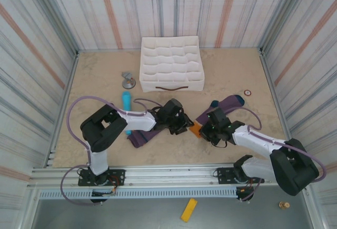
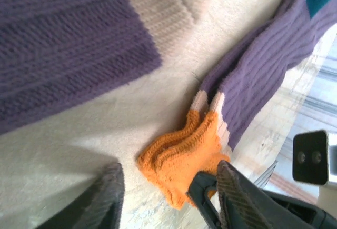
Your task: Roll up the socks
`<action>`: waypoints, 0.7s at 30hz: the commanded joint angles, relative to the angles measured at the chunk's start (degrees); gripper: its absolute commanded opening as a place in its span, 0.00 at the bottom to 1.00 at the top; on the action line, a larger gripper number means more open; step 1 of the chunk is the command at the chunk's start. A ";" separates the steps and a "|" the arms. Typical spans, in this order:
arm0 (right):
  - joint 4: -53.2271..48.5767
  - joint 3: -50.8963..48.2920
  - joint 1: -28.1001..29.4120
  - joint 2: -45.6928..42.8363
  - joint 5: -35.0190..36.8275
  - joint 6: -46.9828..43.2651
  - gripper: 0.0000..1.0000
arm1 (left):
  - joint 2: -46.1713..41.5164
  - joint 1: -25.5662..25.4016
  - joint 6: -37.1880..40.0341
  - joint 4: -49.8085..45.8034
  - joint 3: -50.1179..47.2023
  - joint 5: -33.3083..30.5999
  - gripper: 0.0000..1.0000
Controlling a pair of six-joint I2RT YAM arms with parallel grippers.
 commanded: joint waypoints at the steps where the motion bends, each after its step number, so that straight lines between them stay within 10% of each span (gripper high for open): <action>1: -2.66 -1.06 -0.61 -1.05 0.14 -1.60 0.00 | -1.39 -0.01 0.94 -6.13 -1.50 -1.04 0.59; 21: -2.40 2.38 -1.38 -4.30 -3.38 -0.86 0.00 | 2.20 -1.78 -8.07 6.42 -4.96 1.47 0.59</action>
